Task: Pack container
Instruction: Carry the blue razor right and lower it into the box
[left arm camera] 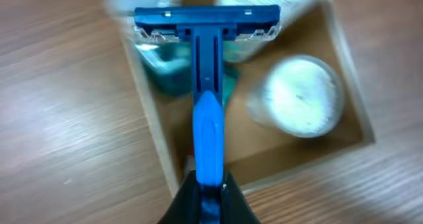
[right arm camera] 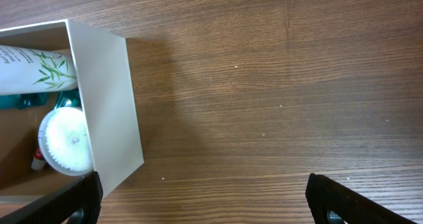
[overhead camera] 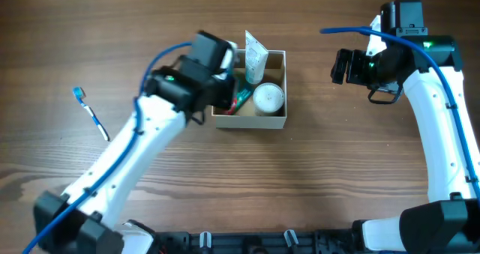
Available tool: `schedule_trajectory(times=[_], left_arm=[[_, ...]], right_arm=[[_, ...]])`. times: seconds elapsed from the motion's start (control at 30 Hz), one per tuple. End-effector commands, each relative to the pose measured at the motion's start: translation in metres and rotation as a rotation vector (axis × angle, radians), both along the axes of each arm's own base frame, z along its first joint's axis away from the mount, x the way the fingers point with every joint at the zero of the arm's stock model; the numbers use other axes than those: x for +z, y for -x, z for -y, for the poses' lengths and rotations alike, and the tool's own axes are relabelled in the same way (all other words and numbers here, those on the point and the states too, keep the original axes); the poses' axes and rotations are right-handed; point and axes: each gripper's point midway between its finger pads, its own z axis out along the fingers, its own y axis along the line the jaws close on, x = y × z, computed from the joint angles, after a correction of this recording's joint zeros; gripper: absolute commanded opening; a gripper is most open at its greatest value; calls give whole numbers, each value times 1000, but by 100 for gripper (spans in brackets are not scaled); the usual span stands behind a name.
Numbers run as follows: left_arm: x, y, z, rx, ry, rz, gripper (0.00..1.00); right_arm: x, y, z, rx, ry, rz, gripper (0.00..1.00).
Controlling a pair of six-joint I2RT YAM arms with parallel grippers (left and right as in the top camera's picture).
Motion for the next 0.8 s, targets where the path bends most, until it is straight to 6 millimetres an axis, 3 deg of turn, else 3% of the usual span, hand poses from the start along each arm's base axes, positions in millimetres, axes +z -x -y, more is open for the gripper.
schedule_trajectory(times=[0.0,0.17,0.37,0.47,0.53,0.57,0.6,0.63,0.77], left_arm=[[-27,1,19,-83,-51,-38,4],[-51,-14,27,-80,-58,-48,4],[-49,-25,31,-72,-48,-5,5],[-54,-16,26,-63,-67,-49,22],[-58,-10,21,-64,-85,-80,43],[-60,-6,19,-64,-95,-98,62],[-61,-2,17,-65,-104,-113,93],[-62,-1,16,-65,-108,-119,100],[-48,-1,14,-1,-72,-99,100]], right_arm=[[-4,-1,-1,15,-3,-9,100],[-4,-1,-1,15,-4,-9,100],[-4,-1,-1,15,-3,-9,100],[-4,-1,-1,15,-4,-9,100],[-4,-1,-1,15,-3,-9,100],[-4,-1,-1,15,-4,-9,100],[-4,-1,-1,15,-3,-9,100],[-4,-1,-1,15,-4,-9,100],[-4,0,-1,16,-3,-10,100]])
